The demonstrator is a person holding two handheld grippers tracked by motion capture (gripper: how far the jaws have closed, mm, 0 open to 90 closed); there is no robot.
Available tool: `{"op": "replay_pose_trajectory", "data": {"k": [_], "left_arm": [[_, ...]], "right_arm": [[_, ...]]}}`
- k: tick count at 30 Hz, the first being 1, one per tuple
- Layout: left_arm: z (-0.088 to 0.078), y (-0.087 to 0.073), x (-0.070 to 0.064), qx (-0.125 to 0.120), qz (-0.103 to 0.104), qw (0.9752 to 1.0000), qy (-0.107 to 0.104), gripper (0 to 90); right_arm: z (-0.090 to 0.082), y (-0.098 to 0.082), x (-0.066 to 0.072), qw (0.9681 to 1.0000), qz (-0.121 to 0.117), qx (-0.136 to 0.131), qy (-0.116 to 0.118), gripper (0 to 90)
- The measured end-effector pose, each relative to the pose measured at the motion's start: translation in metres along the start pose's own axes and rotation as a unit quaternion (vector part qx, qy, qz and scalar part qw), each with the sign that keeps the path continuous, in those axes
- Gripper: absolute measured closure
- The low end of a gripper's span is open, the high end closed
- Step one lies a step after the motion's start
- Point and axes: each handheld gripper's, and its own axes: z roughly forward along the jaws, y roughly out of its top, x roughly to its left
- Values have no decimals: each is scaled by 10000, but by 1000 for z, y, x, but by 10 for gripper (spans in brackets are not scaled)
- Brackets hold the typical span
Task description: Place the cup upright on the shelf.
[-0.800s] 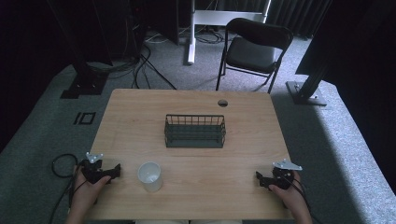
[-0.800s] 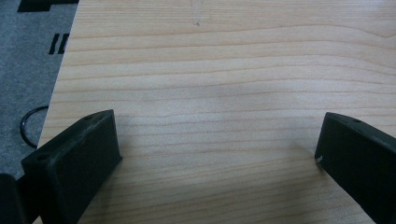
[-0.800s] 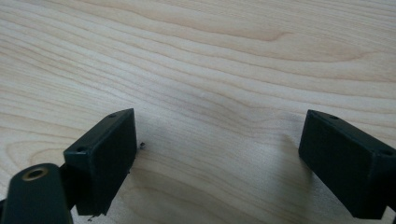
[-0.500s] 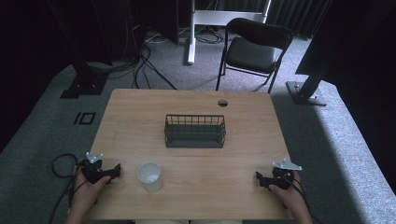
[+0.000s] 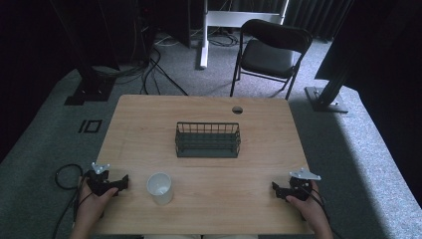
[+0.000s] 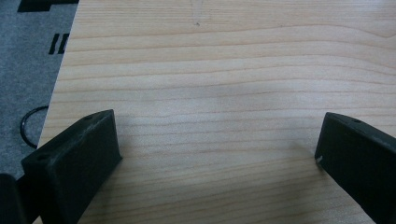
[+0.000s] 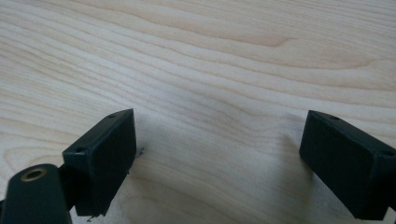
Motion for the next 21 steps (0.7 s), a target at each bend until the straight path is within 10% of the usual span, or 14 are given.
{"op": "replay_pose_trajectory", "data": {"k": [21], "left_arm": [[0, 0, 0, 1, -1, 10000, -1, 1]], "right_arm": [[-8, 33, 25, 9959, -455, -443, 638, 110]]}}
